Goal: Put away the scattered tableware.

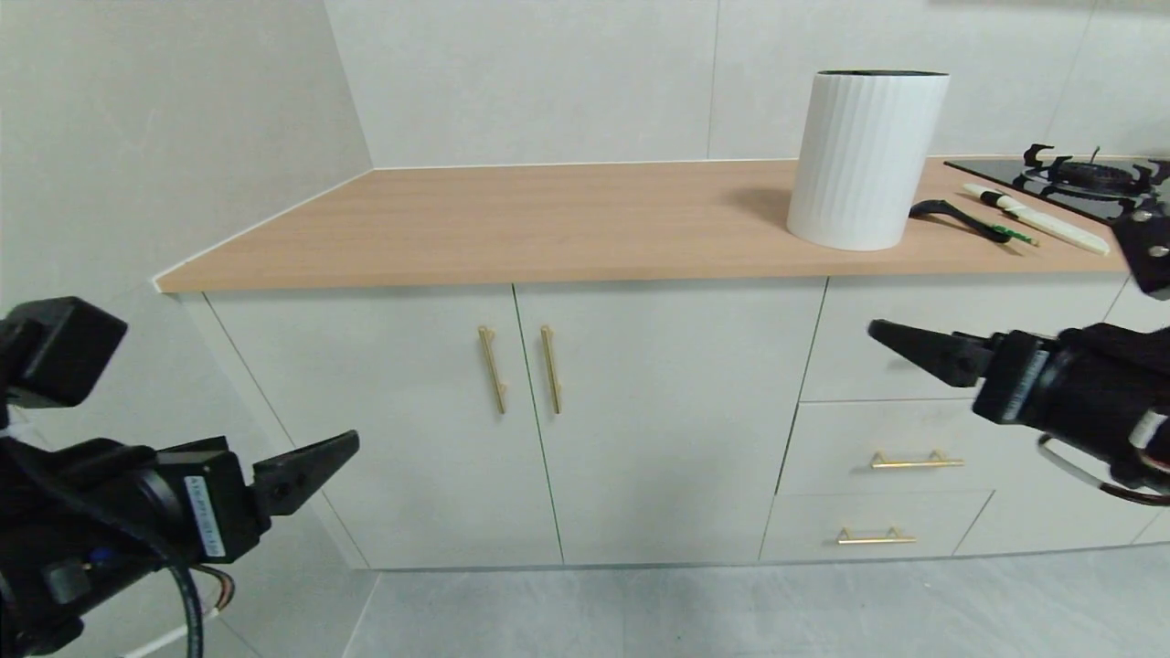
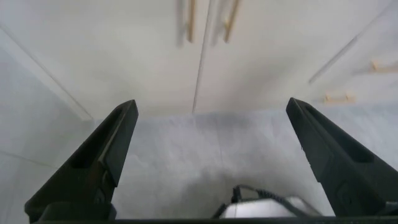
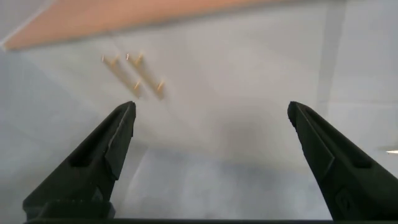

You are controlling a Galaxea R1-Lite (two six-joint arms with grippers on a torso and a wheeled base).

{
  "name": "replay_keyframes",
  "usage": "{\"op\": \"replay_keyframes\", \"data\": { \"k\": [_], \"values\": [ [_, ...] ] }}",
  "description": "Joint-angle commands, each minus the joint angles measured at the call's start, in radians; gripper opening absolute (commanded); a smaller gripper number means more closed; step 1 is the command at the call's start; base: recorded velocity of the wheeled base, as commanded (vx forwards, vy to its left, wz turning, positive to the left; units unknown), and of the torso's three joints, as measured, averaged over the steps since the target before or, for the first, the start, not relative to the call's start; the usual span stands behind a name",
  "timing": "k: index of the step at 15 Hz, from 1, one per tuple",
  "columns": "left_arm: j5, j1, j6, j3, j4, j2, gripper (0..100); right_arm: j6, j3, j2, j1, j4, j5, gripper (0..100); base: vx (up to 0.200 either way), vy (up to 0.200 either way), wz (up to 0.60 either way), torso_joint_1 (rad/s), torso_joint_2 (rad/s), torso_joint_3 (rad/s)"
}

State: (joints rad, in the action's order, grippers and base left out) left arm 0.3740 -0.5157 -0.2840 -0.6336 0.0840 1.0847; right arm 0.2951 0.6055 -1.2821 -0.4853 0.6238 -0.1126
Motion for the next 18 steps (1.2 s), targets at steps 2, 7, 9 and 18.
{"op": "replay_keyframes", "data": {
  "k": [2,7,9,18],
  "values": [
    [0.0,0.028,0.032,0.06,-0.003,-0.22,100,-0.082,-0.174,0.337,0.094,-0.004,-0.029,100,0.0,0.0,0.0,0.0,0.0,0.0],
    [-0.07,0.198,0.224,0.218,-0.007,-0.628,100,-0.142,-0.26,0.791,0.266,-0.271,-0.032,100,0.0,0.0,0.0,0.0,0.0,0.0],
    [-0.115,0.258,0.264,0.252,-0.023,-0.753,100,-0.197,-0.245,0.965,0.275,-0.437,-0.038,100,0.0,0.0,0.0,0.0,0.0,0.0],
    [-0.158,0.516,0.289,0.333,-0.171,-1.085,100,-0.275,-0.265,1.23,0.476,-0.647,-0.202,100,0.0,0.0,0.0,0.0,0.0,0.0]
  ]
}}
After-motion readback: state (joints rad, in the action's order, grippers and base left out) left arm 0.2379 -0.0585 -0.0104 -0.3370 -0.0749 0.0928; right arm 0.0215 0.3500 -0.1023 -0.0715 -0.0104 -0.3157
